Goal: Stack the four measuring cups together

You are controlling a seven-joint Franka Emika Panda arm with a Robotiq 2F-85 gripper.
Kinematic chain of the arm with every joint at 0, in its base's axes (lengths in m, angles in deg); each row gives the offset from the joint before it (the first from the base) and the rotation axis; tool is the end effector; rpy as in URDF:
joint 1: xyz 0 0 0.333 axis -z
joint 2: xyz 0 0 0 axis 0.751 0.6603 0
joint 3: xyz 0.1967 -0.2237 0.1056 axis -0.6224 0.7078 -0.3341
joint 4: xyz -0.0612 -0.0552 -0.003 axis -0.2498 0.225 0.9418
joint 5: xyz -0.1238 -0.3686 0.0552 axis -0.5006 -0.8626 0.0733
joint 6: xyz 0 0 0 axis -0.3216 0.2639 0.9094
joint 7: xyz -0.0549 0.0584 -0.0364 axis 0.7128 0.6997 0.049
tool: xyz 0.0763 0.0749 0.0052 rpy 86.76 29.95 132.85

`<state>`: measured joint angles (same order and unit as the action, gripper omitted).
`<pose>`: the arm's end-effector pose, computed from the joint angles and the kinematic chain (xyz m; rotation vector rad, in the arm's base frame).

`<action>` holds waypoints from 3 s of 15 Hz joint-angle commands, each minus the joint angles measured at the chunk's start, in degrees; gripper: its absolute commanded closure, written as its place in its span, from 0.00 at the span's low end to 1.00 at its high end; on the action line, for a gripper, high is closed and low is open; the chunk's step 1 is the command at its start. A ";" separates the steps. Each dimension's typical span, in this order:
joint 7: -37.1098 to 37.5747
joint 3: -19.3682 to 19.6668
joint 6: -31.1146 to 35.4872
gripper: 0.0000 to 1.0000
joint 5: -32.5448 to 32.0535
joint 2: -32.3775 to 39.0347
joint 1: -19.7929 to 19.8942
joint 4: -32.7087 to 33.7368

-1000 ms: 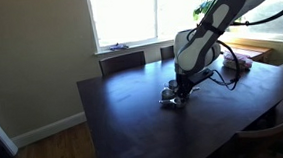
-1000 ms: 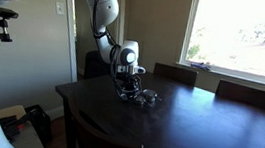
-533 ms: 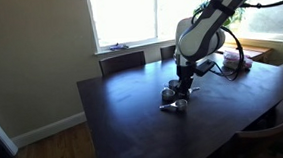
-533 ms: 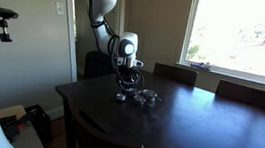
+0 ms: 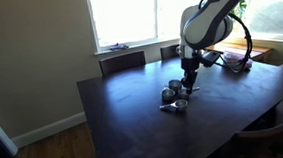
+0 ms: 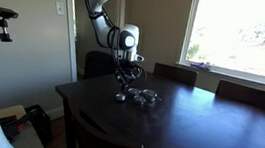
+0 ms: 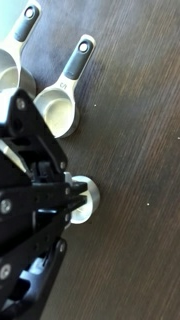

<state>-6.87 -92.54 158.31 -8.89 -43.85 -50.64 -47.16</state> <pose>0.5810 0.0687 0.2004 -3.0833 -0.5941 0.0929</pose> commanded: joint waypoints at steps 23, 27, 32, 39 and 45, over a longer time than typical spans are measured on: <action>24.49 8.26 10.82 0.35 -1.90 10.22 -7.93 2.59; 25.70 9.37 10.47 0.66 -1.98 12.21 -8.86 4.11; 25.45 9.23 9.71 0.93 -1.60 12.66 -8.87 5.31; 24.18 9.02 7.78 0.91 -2.00 11.70 -8.68 5.45; 18.29 5.20 6.23 0.95 -0.34 7.82 -5.84 2.54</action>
<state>14.76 -84.97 166.49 -9.88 -31.39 -58.24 -41.07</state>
